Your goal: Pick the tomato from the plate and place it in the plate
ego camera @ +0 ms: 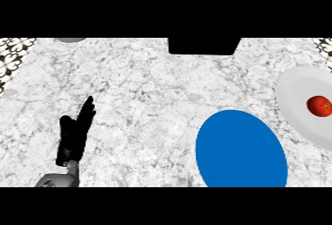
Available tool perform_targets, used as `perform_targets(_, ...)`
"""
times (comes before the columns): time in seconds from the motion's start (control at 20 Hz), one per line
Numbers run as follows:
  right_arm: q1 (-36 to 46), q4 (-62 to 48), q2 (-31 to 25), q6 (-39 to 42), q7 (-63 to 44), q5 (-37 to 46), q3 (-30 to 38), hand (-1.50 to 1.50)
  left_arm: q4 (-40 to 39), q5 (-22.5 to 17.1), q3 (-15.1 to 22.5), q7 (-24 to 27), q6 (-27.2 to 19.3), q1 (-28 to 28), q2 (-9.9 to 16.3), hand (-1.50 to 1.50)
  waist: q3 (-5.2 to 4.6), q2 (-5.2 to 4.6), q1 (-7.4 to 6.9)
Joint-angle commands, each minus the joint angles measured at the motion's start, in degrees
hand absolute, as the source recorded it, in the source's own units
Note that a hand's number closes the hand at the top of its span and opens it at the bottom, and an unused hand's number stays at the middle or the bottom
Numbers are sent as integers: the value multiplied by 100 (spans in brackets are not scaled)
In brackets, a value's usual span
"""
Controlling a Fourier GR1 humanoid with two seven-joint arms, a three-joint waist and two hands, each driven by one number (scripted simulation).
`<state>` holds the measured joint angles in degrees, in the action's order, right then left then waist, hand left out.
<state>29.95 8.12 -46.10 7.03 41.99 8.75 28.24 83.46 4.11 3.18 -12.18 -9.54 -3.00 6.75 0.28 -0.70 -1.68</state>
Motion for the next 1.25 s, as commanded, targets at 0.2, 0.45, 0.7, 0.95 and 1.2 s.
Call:
perform_targets(0.2, -325, -133, -128, -104, 104, -109, 136, -150, 171, -51, -16, 192, 111, 269, 8, 0, 5, 0, -12)
perform_targets(0.45, -320, -103, -292, -126, 83, -247, 283, -150, 264, -35, 3, -141, 127, 170, 17, 0, 10, 4, -34)
perform_targets(0.7, -562, -167, -293, -371, 218, -313, 385, -150, -244, 5, -101, 185, 63, -110, -53, 0, 17, -32, -11)
perform_targets(0.95, -669, -199, -635, -172, 59, -443, 530, -150, 118, 9, -66, 40, 91, 118, 10, 0, 26, -22, -49)
perform_targets(1.2, -873, -185, -718, -240, 72, -352, 453, -150, 71, -115, -184, -39, 139, -3, 11, 0, 22, -13, -21)
